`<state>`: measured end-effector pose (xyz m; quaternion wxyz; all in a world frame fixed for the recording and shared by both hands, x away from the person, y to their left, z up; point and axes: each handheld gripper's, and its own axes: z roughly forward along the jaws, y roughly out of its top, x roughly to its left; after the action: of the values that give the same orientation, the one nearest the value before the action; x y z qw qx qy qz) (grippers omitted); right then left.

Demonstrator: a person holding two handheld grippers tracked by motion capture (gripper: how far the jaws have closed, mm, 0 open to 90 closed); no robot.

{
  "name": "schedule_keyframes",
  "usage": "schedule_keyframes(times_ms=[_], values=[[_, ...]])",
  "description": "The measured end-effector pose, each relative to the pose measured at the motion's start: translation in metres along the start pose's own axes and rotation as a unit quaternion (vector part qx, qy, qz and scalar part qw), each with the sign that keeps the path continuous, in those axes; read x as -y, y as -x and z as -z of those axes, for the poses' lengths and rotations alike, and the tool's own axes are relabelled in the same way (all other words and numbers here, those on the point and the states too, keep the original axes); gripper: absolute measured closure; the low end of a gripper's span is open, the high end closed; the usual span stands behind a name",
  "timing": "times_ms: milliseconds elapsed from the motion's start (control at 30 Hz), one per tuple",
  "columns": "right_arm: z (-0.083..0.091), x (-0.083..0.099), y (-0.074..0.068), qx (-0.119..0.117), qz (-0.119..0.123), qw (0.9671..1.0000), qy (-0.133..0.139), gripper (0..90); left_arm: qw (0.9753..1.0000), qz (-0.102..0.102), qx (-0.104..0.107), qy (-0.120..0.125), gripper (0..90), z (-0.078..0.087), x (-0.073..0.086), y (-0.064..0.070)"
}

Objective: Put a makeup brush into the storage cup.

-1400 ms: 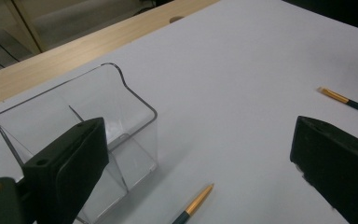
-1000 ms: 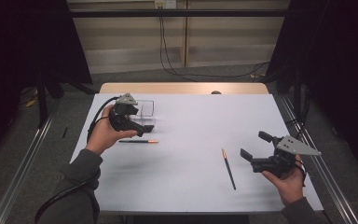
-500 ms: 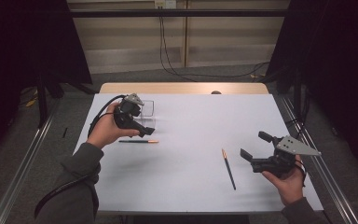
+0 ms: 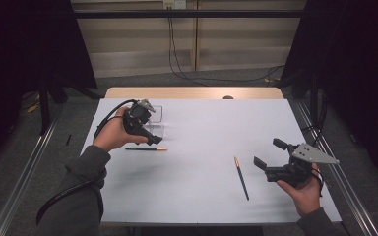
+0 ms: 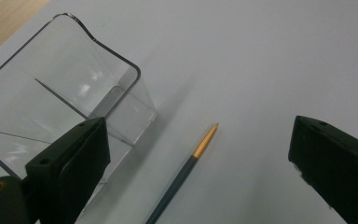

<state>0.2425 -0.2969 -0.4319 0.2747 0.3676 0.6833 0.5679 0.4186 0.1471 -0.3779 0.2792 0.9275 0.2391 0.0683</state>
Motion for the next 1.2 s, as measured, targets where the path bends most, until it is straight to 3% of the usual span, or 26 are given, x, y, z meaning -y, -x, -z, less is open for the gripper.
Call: schedule_keyframes(times_ms=[33, 167, 200, 233, 300, 333, 400, 467, 533, 567, 633, 800, 833, 867, 967, 1067, 1200], values=[[0.0, 0.0, 0.0, 0.0, 0.002, 1.0, -0.001, 1.5, 0.9993, -0.03, 0.001, -0.022, 5.1, 0.002, -0.001, -0.003], [0.0, 0.0, 0.0, -0.001, 0.001, 1.0, -0.001, 1.5, 0.9988, -0.037, 0.005, -0.031, 5.5, 0.002, -0.003, -0.003], [0.0, 0.0, 0.0, -0.001, 0.001, 1.0, -0.001, 1.5, 0.9997, -0.015, 0.005, -0.019, 5.5, 0.0, -0.002, -0.001], [0.0, 0.0, 0.0, 0.0, 0.0, 1.0, 0.001, 1.5, 0.9998, -0.01, 0.004, -0.018, 5.5, 0.0, -0.002, 0.0], [0.0, 0.0, 0.0, 0.0, 0.002, 1.0, -0.002, 1.5, 0.9996, -0.013, 0.002, -0.026, 5.5, -0.001, -0.003, -0.001], [0.0, 0.0, 0.0, 0.0, 0.0, 1.0, -0.001, 1.5, 0.9982, -0.039, 0.005, -0.045, 5.5, 0.001, -0.004, -0.004], [0.0, 0.0, 0.0, -0.001, 0.003, 1.0, -0.004, 1.5, 0.9979, -0.04, 0.008, -0.051, 5.6, -0.001, -0.004, -0.005], [0.0, 0.0, 0.0, -0.001, 0.003, 1.0, -0.002, 1.4, 0.9988, -0.022, 0.009, -0.043, 5.7, -0.004, -0.003, -0.002], [0.0, 0.0, 0.001, -0.002, 0.002, 1.0, -0.001, 1.5, 0.9987, -0.021, 0.012, -0.045, 5.7, -0.005, -0.003, -0.002], [0.0, 0.0, 0.0, -0.002, 0.001, 1.0, -0.003, 1.5, 0.9976, -0.037, 0.013, -0.058, 5.8, -0.005, -0.003, -0.004], [0.0, 0.0, 0.0, -0.001, 0.002, 1.0, -0.001, 1.5, 0.998, -0.026, 0.012, -0.056, 5.9, -0.007, -0.003, -0.003], [0.0, 0.0, 0.0, -0.001, 0.002, 1.0, -0.002, 1.5, 0.9972, -0.028, 0.012, -0.069, 6.2, -0.011, -0.004, -0.004], [0.0, 0.001, 0.0, -0.001, 0.002, 1.0, -0.001, 1.5, 0.9963, -0.035, 0.009, -0.079, 6.2, -0.012, -0.004, -0.005], [0.0, 0.001, 0.0, -0.001, 0.002, 1.0, -0.002, 1.5, 0.9941, -0.054, 0.011, -0.093, 6.2, -0.011, -0.005, -0.007], [0.001, 0.0, 0.001, -0.002, 0.001, 1.0, -0.002, 1.5, 0.9964, -0.03, 0.015, -0.078, 6.2, -0.016, -0.003, -0.005], [0.001, 0.0, 0.001, -0.001, -0.001, 1.0, -0.002, 1.5, 0.9941, -0.039, 0.013, -0.101, 6.2, -0.02, -0.003, -0.005], [0.0, 0.001, 0.001, -0.001, 0.001, 1.0, -0.003, 1.5, 0.9933, -0.039, 0.012, -0.108, 6.5, -0.024, -0.002, -0.006]])
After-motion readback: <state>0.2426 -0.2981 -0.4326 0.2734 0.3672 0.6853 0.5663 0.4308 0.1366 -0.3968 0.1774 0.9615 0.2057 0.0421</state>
